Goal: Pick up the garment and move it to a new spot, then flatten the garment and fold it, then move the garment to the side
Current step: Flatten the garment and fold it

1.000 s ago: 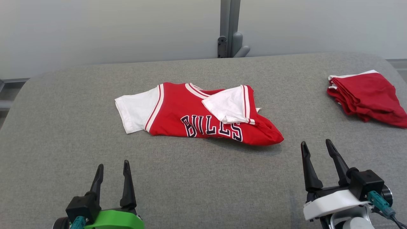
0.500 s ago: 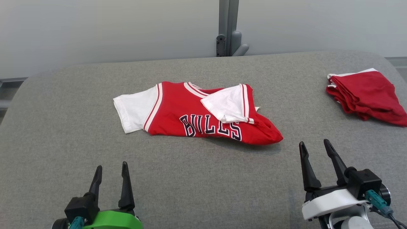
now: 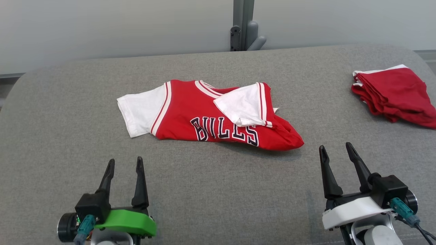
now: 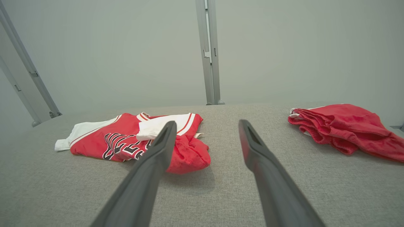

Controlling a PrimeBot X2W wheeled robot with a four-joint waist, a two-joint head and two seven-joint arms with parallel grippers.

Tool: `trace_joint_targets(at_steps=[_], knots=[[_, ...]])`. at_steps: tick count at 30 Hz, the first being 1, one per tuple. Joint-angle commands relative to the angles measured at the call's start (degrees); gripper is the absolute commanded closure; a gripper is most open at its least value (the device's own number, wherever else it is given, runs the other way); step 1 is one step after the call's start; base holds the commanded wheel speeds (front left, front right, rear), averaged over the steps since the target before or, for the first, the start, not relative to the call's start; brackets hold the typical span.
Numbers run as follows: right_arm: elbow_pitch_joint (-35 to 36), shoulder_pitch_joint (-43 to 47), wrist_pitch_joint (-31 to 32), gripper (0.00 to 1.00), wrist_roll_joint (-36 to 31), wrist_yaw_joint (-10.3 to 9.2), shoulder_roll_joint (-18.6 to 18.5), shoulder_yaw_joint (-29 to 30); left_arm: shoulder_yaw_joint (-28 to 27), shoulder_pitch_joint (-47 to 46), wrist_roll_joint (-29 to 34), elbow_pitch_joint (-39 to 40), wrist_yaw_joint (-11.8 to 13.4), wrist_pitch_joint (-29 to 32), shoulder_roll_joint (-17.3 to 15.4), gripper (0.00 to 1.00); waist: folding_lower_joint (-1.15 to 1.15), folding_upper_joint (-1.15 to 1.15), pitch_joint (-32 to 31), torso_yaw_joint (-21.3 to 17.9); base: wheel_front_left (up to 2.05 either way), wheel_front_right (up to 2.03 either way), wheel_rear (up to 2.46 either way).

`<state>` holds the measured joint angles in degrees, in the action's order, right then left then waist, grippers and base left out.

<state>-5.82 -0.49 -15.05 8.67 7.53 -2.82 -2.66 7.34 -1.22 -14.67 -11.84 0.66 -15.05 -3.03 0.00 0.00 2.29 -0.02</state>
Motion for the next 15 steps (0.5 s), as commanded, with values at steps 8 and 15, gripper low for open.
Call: trace_joint_targets(at_steps=[8,15], knots=[[-2.92,-3.65,-0.23,0.0,-3.0,-0.09,-0.15,-2.35,1.0,-6.6,1.7,-1.43,-0.81,-0.12,0.03,0.0,0.0,0.0,4.15,-1.23,0.0,0.0,0.0],[-14.98,-11.9,-0.22,0.0,-5.79,-0.09,-0.13,-2.68,2.63,-7.92,-0.74,-0.88,0.02,-0.12,0.06,0.0,0.0,0.0,7.62,2.33,0.0,0.0,0.0]])
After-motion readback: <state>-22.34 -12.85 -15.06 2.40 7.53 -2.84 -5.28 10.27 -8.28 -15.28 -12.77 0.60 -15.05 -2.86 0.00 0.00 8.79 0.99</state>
